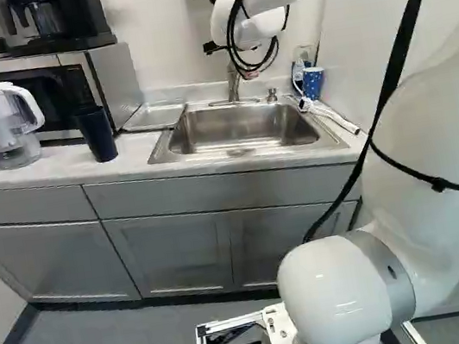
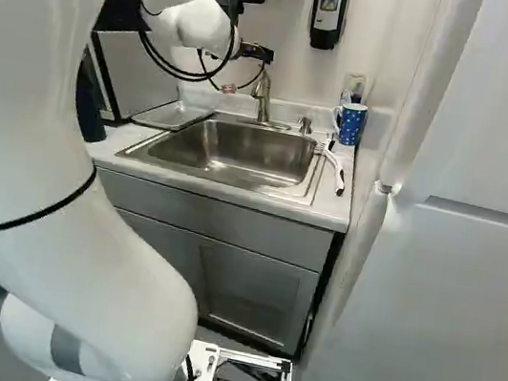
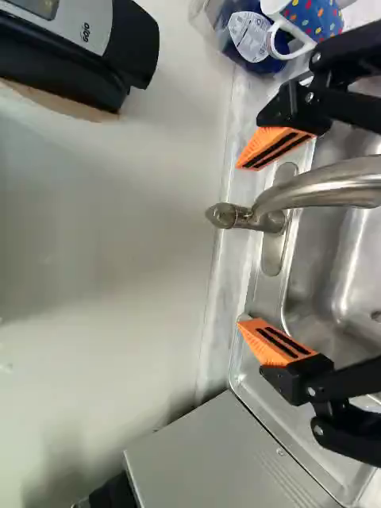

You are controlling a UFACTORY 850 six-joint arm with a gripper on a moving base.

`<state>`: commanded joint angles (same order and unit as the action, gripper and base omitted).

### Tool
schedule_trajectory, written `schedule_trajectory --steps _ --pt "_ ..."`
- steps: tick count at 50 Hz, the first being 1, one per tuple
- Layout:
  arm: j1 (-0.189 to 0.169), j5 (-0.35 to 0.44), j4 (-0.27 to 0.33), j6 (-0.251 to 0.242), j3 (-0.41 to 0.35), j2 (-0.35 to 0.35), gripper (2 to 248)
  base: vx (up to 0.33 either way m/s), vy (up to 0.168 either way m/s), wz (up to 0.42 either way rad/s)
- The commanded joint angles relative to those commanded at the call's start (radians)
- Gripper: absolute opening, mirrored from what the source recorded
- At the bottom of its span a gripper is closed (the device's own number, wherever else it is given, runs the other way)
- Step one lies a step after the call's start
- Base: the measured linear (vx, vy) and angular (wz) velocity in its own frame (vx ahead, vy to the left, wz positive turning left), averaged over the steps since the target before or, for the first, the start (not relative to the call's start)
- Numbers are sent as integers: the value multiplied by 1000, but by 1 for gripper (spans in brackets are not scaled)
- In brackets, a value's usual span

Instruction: Rinse the cup and place it in the tray

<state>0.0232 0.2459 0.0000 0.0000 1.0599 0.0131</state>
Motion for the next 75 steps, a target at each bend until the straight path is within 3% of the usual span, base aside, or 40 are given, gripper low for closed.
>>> schedule_trajectory --steps 50,75 --pt "28 -161 0 0 181 -174 247 0 0 0" --pt "40 -165 0 0 276 -261 247 0 0 0"
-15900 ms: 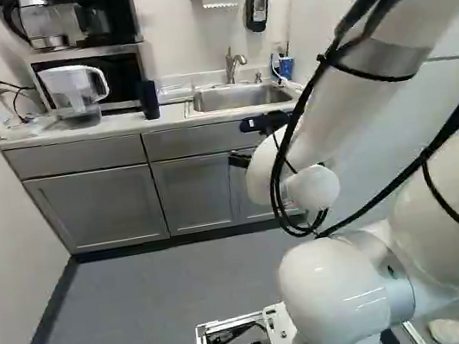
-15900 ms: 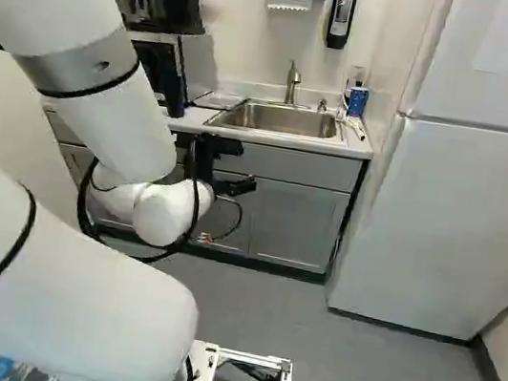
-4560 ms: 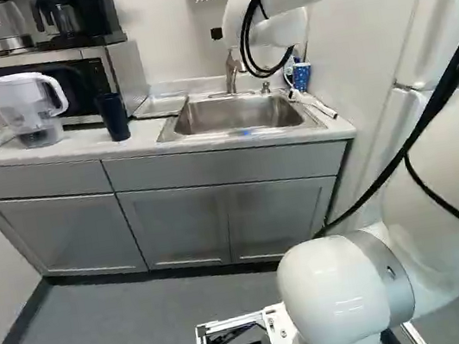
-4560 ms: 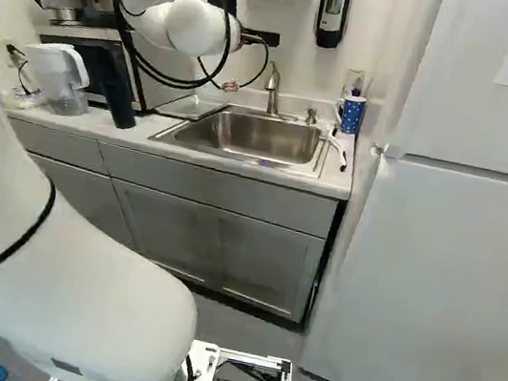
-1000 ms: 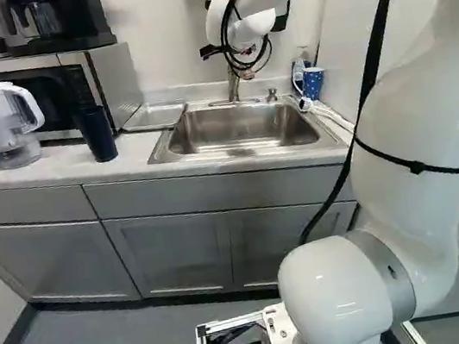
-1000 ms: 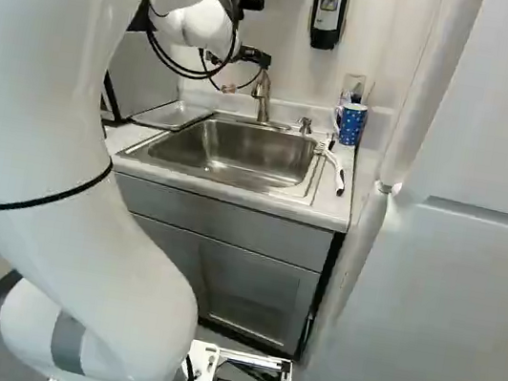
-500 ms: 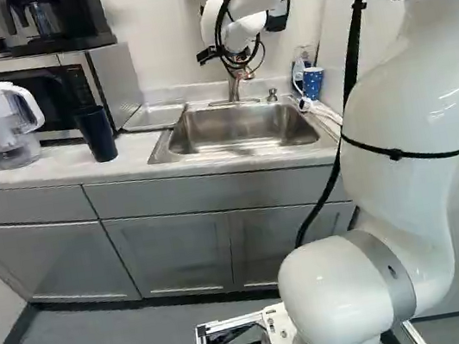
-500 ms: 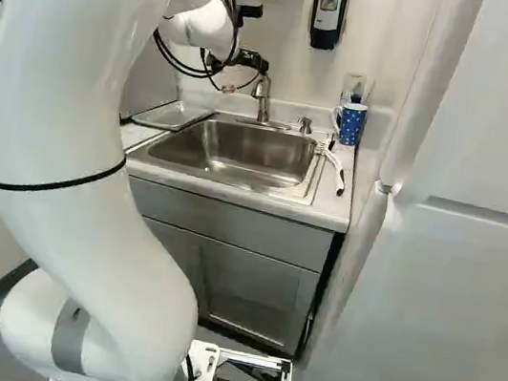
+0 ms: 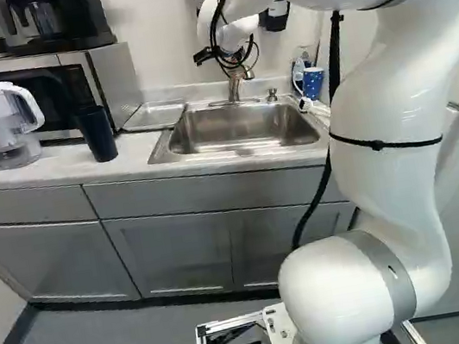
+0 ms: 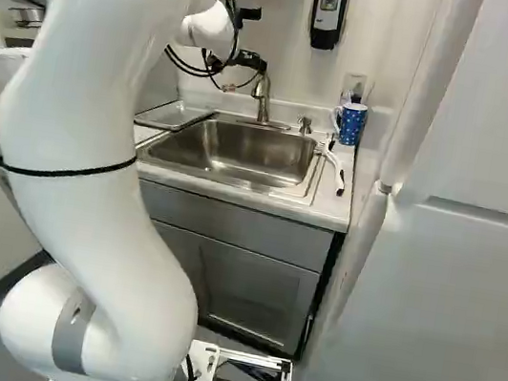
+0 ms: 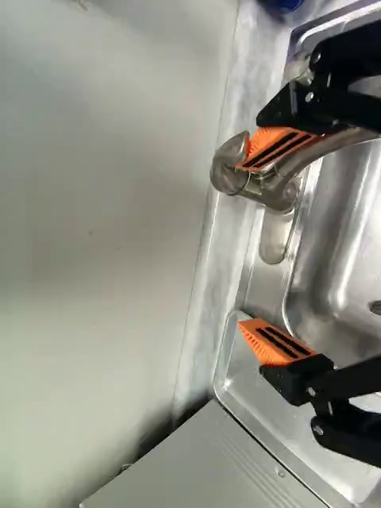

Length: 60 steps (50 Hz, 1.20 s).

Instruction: Rinse the cup and place it in the tray

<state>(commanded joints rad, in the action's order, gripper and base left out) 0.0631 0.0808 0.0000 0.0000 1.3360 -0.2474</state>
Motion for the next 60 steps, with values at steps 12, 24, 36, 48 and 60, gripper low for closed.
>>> schedule_trajectory --steps 12,24,36,48,60 --pt "5 11 0 0 46 -40 247 0 0 0" --pt "6 39 0 0 84 -73 247 0 0 0" --pt "5 66 0 0 106 -92 247 0 0 0" --pt "5 66 0 0 106 -92 247 0 0 0" --pt "6 66 0 0 91 -79 247 0 0 0"
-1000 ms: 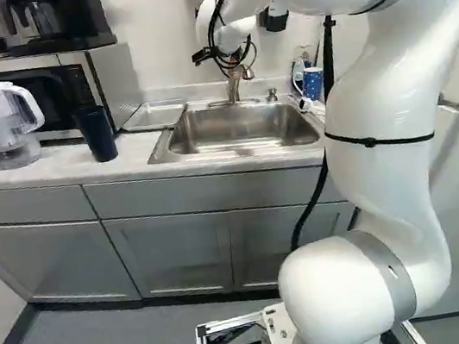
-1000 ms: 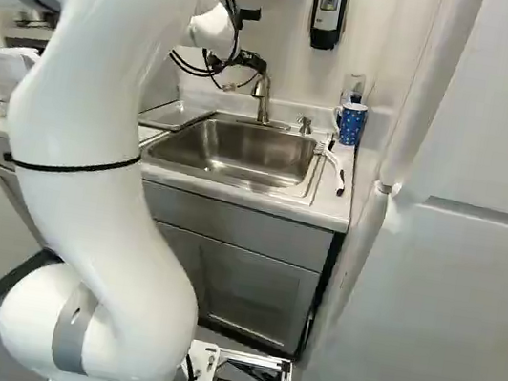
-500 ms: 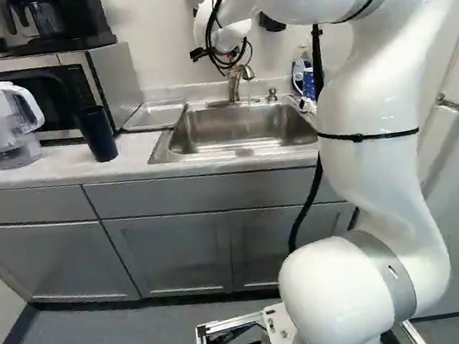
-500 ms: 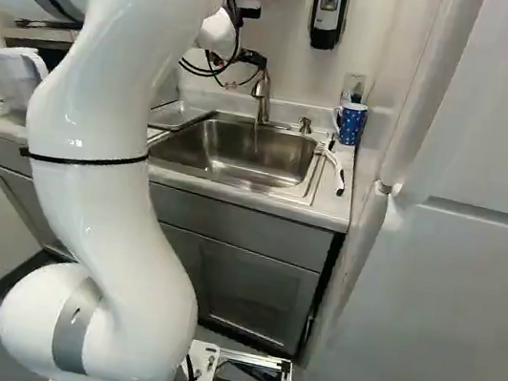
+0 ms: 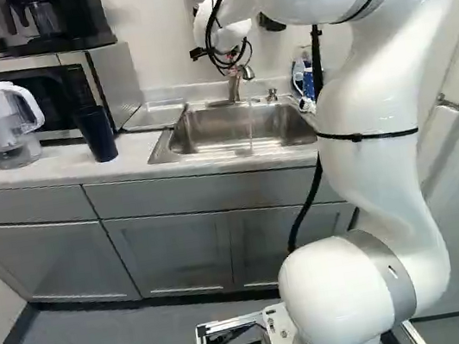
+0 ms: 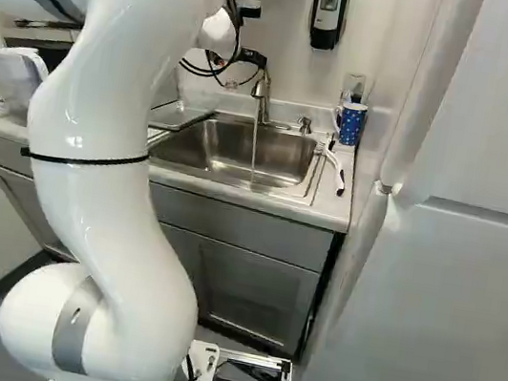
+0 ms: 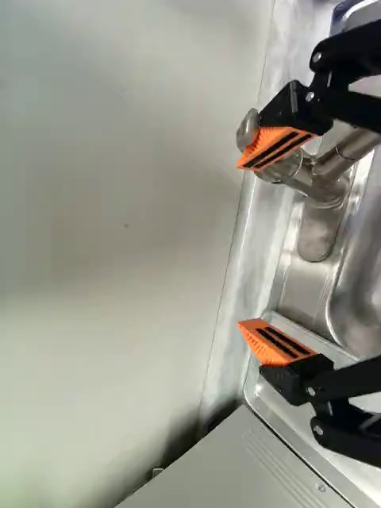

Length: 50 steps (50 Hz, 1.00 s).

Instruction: Rinse the cup and place it in the tray

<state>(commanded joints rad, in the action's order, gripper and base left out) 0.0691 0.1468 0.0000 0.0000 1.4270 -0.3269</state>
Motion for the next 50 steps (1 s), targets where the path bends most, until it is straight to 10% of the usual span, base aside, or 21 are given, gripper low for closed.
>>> schedule_trajectory --steps 50 --pt "-39 0 0 0 -267 241 247 0 0 0"
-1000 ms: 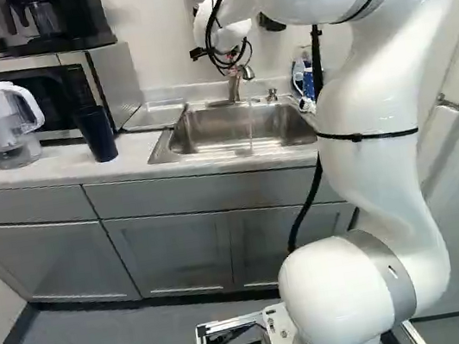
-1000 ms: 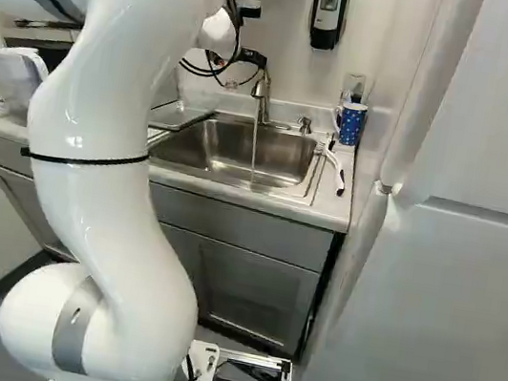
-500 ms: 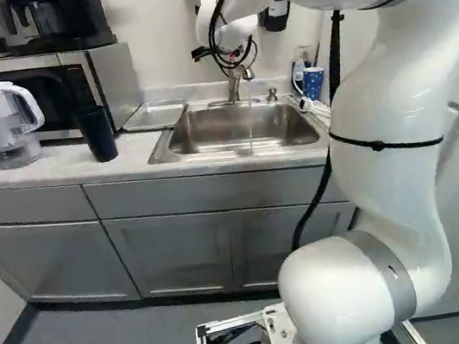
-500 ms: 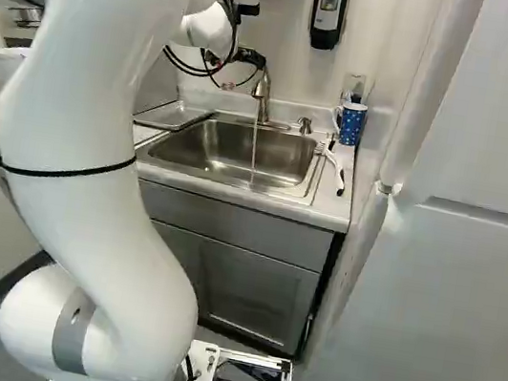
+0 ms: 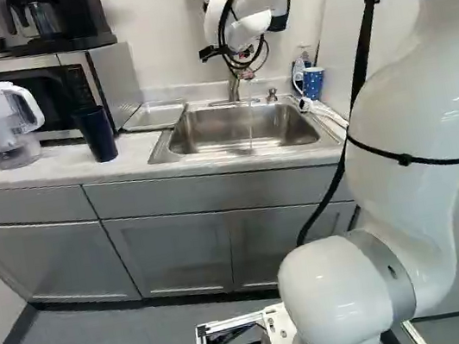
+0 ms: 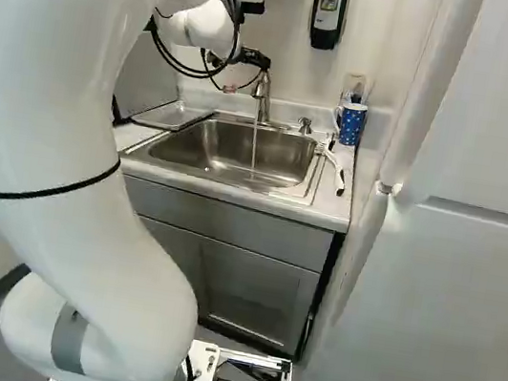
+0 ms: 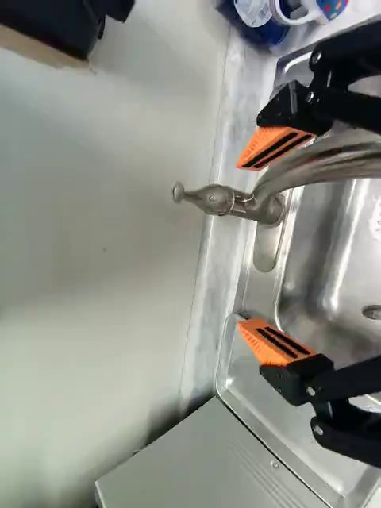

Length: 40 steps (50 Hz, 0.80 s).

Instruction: Rinse the cup and place it in the tray

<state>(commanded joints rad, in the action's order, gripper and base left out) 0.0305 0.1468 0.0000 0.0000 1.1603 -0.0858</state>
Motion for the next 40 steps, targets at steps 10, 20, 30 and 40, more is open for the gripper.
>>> schedule_trajectory --steps 10,20,30,40 --pt "-17 0 0 0 -49 47 247 0 0 0" --pt "-34 -4 0 0 -97 95 247 0 0 0" --pt "-51 -26 0 0 -145 144 247 0 0 0" --pt "-66 -71 0 0 -195 196 247 0 0 0"
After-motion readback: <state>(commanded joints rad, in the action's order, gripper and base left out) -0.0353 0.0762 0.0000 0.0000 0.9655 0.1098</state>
